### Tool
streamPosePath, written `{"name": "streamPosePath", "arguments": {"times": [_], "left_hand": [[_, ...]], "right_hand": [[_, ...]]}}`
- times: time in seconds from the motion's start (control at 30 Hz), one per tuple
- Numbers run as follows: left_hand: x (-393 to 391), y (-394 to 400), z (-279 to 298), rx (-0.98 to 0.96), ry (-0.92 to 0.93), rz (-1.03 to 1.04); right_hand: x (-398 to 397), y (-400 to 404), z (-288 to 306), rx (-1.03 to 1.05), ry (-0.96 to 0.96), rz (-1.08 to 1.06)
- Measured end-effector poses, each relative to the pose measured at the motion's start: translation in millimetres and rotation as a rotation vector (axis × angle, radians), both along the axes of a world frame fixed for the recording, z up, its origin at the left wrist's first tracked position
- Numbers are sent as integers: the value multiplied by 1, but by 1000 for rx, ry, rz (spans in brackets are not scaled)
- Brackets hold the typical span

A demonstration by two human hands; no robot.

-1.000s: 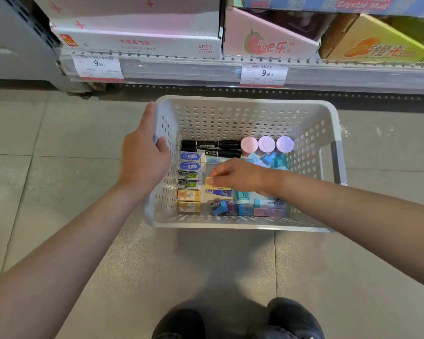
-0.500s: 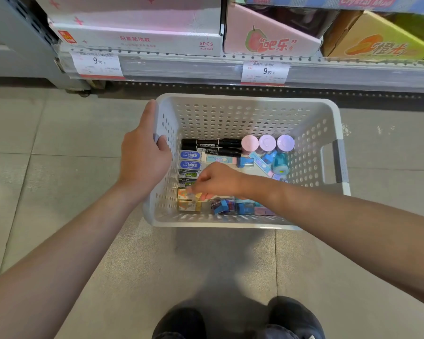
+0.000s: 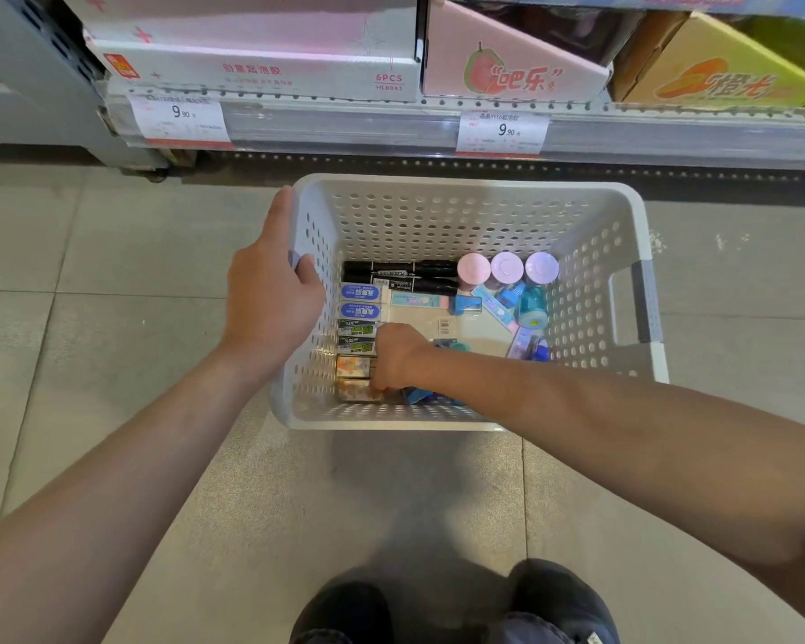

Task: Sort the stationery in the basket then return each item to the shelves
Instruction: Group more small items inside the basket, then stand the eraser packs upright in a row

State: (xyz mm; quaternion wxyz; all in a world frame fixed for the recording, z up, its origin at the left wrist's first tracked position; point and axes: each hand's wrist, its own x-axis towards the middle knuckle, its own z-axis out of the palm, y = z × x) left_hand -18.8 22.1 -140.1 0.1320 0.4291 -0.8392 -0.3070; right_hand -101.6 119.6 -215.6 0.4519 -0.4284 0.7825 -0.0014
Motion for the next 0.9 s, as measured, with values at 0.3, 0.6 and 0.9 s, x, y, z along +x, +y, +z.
{"name": "streamPosePath", "arguments": {"times": [0.3, 0.6, 0.9], "left_hand": [[0, 1, -1, 13, 10, 0], [1, -1, -1, 13, 3, 2], [1, -1, -2, 12, 13, -3]], "right_hand": [[1, 2, -2, 1, -27, -77], [-55, 6, 36, -9, -558, -466], [-63, 30, 17, -25, 7, 104]]}}
